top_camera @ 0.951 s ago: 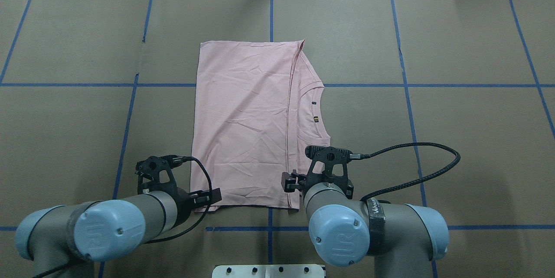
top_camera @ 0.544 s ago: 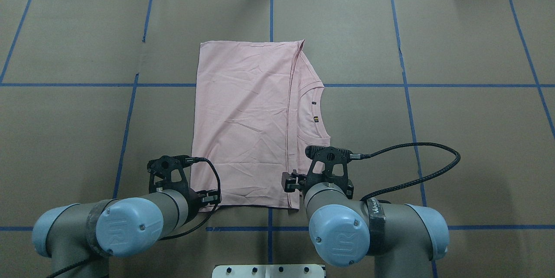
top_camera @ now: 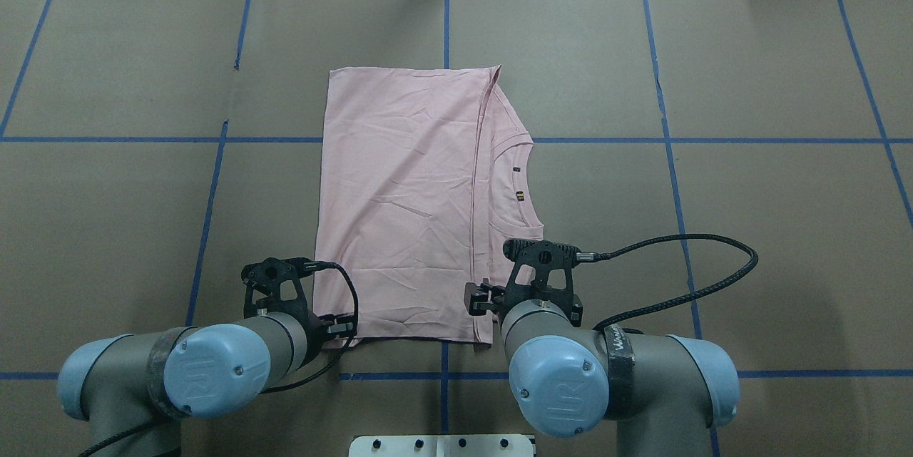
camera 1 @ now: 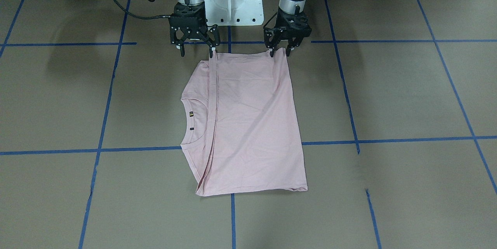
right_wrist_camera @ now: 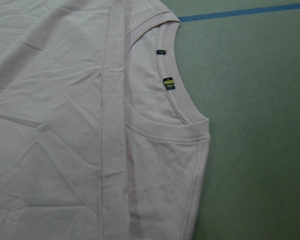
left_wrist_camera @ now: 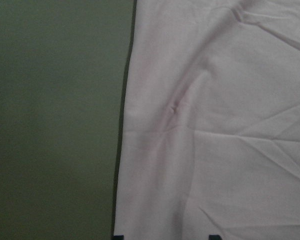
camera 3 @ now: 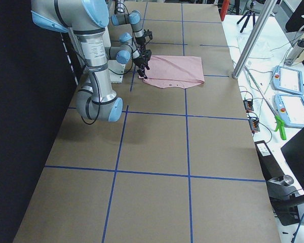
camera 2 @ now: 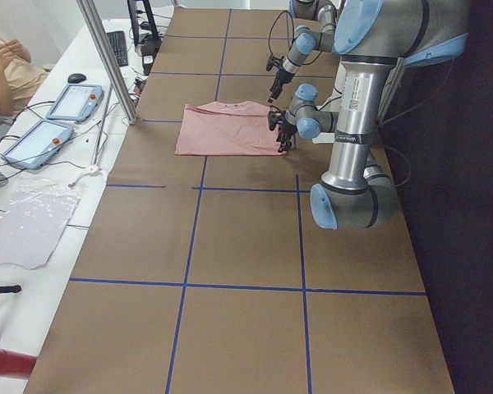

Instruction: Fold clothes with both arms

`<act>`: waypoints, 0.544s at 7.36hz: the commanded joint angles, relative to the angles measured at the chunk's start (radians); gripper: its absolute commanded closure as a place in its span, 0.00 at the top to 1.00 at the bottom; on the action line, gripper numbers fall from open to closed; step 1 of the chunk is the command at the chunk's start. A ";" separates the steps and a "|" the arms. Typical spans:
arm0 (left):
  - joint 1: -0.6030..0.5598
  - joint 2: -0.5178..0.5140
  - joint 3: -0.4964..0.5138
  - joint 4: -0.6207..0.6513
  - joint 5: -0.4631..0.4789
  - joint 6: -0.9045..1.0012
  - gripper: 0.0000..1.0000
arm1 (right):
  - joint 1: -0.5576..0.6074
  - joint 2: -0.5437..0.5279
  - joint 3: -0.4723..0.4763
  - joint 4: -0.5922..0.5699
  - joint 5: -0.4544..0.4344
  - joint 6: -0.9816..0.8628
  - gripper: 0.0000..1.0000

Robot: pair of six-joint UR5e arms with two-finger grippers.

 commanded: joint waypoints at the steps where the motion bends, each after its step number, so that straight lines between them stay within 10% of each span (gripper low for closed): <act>1: 0.003 0.011 0.007 -0.001 -0.002 -0.001 0.65 | -0.001 0.000 0.000 0.000 -0.001 0.000 1.00; 4: 0.012 0.015 0.005 -0.003 -0.002 -0.002 0.62 | -0.001 -0.002 -0.001 0.000 -0.002 0.000 1.00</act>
